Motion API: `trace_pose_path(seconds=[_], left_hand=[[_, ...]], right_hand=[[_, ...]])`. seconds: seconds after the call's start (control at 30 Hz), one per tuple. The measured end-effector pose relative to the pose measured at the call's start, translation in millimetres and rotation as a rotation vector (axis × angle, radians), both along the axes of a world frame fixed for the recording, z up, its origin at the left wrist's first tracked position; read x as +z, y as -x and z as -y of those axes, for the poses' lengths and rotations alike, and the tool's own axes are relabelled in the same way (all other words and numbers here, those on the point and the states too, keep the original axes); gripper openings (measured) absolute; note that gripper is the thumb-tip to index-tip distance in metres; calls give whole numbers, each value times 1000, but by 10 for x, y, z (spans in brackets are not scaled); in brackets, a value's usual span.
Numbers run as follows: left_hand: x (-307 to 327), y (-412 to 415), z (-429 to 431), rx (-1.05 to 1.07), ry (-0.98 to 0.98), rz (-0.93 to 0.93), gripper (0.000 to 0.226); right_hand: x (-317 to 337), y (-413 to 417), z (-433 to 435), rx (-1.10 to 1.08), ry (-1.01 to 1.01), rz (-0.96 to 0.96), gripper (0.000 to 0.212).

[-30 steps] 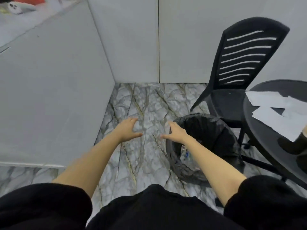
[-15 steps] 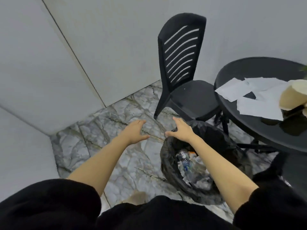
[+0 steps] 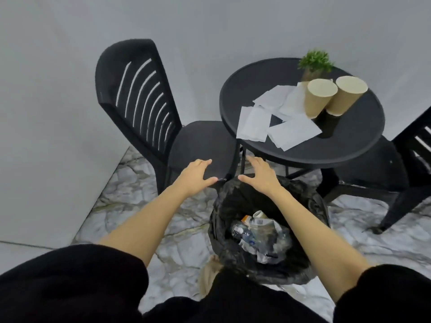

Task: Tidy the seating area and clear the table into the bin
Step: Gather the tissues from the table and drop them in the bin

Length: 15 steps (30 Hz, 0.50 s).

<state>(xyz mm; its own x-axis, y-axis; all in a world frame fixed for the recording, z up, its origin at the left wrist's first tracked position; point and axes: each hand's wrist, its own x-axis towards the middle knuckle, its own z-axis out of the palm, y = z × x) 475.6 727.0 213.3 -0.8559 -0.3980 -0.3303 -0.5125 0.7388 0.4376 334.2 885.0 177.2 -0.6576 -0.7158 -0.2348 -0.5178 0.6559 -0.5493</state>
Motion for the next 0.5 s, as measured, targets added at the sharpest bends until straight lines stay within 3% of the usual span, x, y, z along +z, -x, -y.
trace_pose_path(seconds=[0.27, 0.5], left_hand=[[-83, 969, 436, -224, -61, -16, 61], [-127, 1998, 684, -518, -77, -49, 59]], right_hand=[[61, 468, 144, -280, 71, -49, 53], [139, 908, 193, -576, 17, -100, 48]])
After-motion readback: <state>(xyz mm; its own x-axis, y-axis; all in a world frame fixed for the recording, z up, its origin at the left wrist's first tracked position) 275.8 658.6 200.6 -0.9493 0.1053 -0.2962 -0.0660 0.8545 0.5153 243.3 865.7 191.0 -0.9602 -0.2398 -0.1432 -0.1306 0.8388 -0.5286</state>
